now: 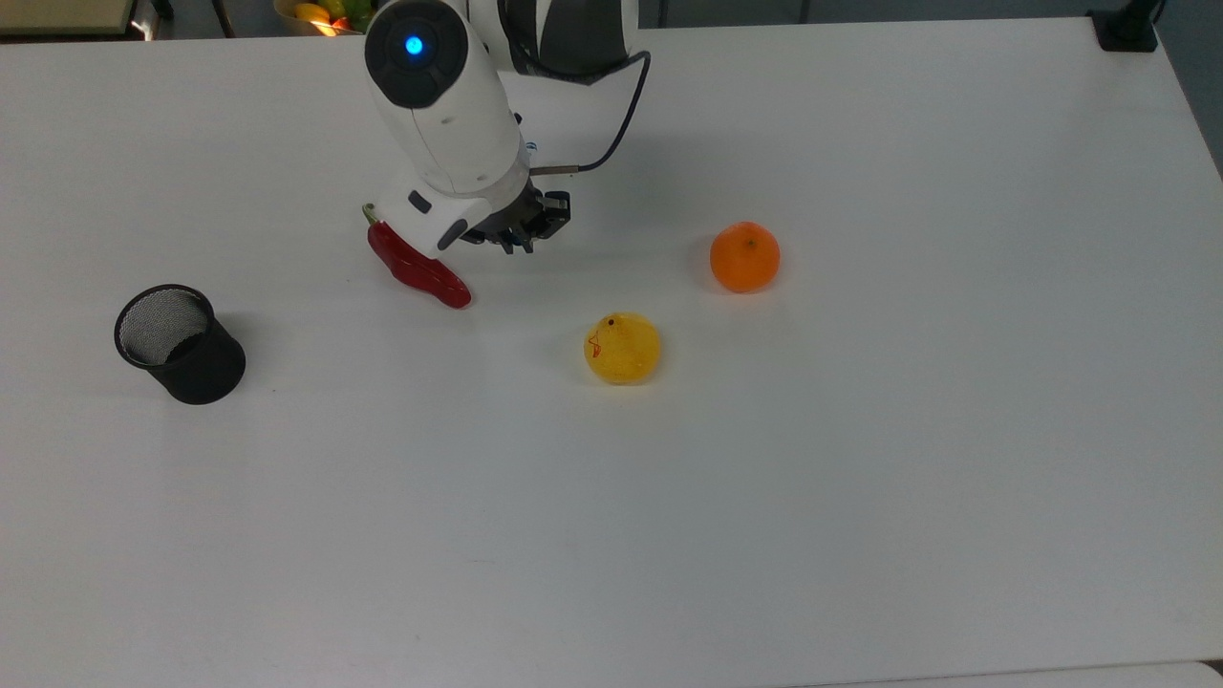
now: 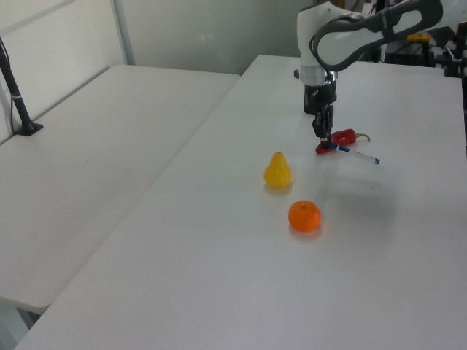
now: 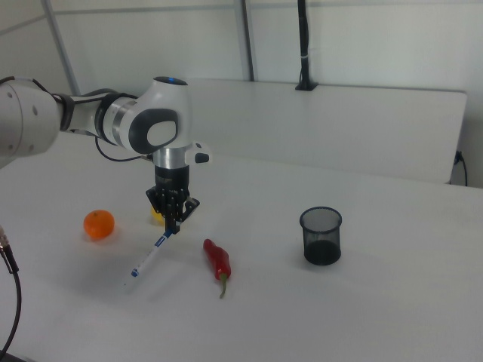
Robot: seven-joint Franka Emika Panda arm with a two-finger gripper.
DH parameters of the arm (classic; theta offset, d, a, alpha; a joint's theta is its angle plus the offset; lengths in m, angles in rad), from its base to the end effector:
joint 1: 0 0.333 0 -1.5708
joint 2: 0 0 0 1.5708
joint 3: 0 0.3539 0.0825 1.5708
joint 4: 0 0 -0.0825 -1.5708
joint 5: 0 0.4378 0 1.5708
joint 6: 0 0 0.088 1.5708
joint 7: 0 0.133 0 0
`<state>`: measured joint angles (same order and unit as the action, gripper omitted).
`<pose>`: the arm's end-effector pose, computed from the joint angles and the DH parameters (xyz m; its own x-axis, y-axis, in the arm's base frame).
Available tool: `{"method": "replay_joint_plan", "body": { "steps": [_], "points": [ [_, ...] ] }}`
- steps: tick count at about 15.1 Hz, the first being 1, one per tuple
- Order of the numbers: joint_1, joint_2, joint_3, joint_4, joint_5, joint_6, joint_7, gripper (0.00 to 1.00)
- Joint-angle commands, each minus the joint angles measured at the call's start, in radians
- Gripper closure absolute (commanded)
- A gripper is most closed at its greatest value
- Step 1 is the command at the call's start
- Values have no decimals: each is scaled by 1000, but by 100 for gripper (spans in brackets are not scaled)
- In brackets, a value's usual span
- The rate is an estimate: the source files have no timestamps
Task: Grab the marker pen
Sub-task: 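Carry the marker over the table beside the red chili, then lower the marker onto the table and open the gripper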
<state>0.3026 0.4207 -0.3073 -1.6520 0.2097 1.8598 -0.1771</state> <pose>0.7015 0.0377 0.3470 0.9777 0.1130 -0.1768 0.0974 -0.9907 -0.0946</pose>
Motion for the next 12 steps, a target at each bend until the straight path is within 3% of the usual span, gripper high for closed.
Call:
{"method": "replay_joint_plan", "body": {
  "steps": [1, 6, 10, 12],
  "points": [
    [4, 21, 14, 8, -12, 27, -15, 100],
    [12, 43, 19, 14, -27, 55, -15, 96],
    [18, 55, 25, 14, -50, 59, -13, 85],
    [18, 55, 25, 14, -52, 59, -13, 74]
  ]
}}
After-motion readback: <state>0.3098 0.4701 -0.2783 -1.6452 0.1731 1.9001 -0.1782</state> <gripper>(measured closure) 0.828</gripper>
